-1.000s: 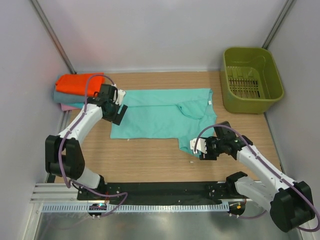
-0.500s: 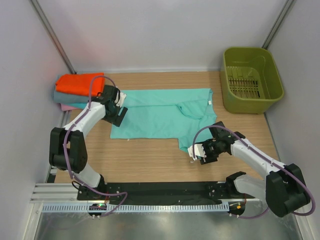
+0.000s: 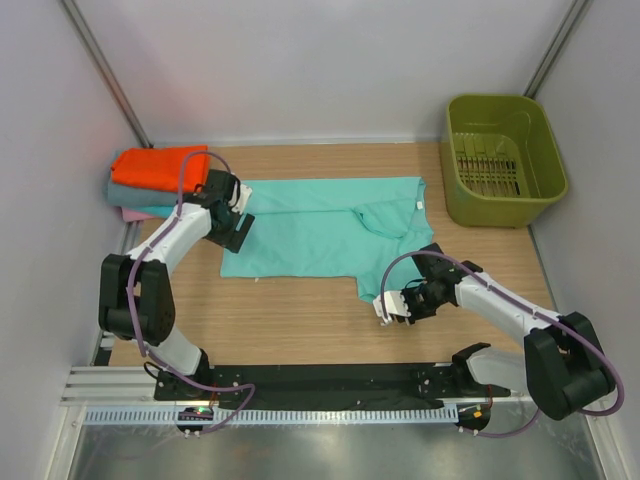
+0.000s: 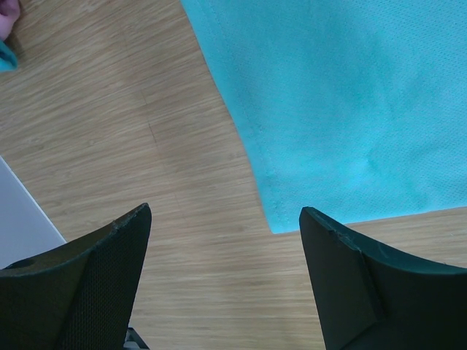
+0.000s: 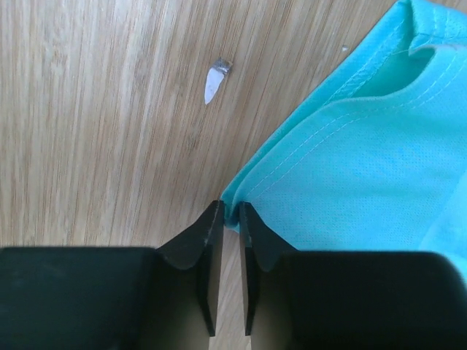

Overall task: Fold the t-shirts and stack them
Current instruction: Fold the tshirt

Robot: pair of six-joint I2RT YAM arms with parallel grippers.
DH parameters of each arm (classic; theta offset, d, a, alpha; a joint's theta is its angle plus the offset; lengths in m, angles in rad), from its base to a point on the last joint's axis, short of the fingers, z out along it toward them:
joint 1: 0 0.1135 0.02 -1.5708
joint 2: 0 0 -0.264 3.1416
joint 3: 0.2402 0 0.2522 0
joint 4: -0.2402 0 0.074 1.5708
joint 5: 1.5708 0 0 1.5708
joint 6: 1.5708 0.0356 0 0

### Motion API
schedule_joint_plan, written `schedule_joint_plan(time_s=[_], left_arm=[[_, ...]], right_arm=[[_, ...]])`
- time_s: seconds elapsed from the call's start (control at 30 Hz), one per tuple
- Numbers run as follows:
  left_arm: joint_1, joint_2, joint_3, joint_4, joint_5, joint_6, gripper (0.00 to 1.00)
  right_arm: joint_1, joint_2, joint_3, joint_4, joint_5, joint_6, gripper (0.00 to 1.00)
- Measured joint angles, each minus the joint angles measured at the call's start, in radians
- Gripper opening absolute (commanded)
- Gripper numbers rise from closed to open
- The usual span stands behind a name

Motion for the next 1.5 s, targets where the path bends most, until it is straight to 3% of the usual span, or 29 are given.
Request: schedule_joint_plan(time_s=[0.17,0.43,0.77,1.5], left_arm=[[0.007,0.0,0.0,-0.003,0.017,-0.003,0.82],[0.114,0.011,-0.007,-0.085,0.252,-0.067,0.62],[0.206,0.101,-0.007,-0.18,0.467,-0.129,0.53],[0.239,0.198,-0.046,-0.167,0.48,-0.137,0.46]], right_arm=[[0.001,-0.018,0.0,0.0,0.01,0.013,0.1],[0.002,-0.059,0.001,0.01,0.034,0.079,0.09],[0.006,-0.045,0.014,0.042,0.057,0.142,0.08],[0.014,-0.045,0.022,0.05,0.08,0.181,0.08]])
